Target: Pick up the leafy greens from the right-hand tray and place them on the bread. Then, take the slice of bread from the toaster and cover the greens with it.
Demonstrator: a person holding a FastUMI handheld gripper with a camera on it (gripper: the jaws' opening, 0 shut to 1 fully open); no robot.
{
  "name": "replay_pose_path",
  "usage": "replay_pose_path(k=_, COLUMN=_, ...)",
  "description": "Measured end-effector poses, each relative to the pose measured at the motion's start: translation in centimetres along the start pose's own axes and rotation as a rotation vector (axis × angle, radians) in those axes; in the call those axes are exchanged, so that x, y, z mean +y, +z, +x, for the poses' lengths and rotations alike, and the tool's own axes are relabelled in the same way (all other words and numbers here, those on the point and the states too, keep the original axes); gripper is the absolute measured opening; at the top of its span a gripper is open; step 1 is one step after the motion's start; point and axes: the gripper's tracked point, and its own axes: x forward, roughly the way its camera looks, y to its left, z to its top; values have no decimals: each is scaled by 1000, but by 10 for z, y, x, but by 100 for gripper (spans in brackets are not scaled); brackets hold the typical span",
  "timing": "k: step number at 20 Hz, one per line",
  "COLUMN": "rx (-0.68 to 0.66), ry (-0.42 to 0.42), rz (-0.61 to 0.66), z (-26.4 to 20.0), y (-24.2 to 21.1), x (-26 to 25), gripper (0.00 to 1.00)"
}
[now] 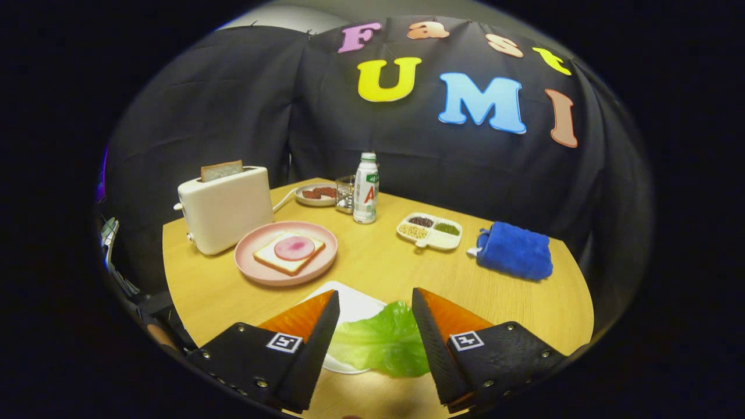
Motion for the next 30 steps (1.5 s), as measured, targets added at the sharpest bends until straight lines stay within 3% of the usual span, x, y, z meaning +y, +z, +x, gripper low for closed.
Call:
replay_pose_path(k=5, rx=123, ry=-18, rz=116, z=16, y=-42, x=-20, gripper=77)
replay_pose_path(k=9, rx=210, ry=-14, rz=119, z=32, y=-66, x=-19, gripper=78)
replay_pose_path(k=11, rx=181, ry=11, rz=123, z=37, y=-61, x=-16, gripper=77)
replay_pose_path(k=12, rx=165, ry=-14, rz=129, z=37, y=-56, x=-22, gripper=71)
replay_pose_path(k=13, rx=155, ry=-7, rz=148, z=40, y=-56, x=-24, gripper=19)
replay_pose_path(k=14, rx=147, ry=8, rz=180, z=40, y=-55, x=-25, gripper=6)
replay_pose_path(k=15, rx=138, ry=19, rz=199, z=38, y=-54, x=-23, gripper=2)
replay_pose_path(k=21, rx=-2, ry=-7, rz=183, z=17, y=-21, x=-30, gripper=2)
replay_pose_path(k=30, rx=-101, ry=70, rz=183, z=8, y=31, x=8, gripper=2)
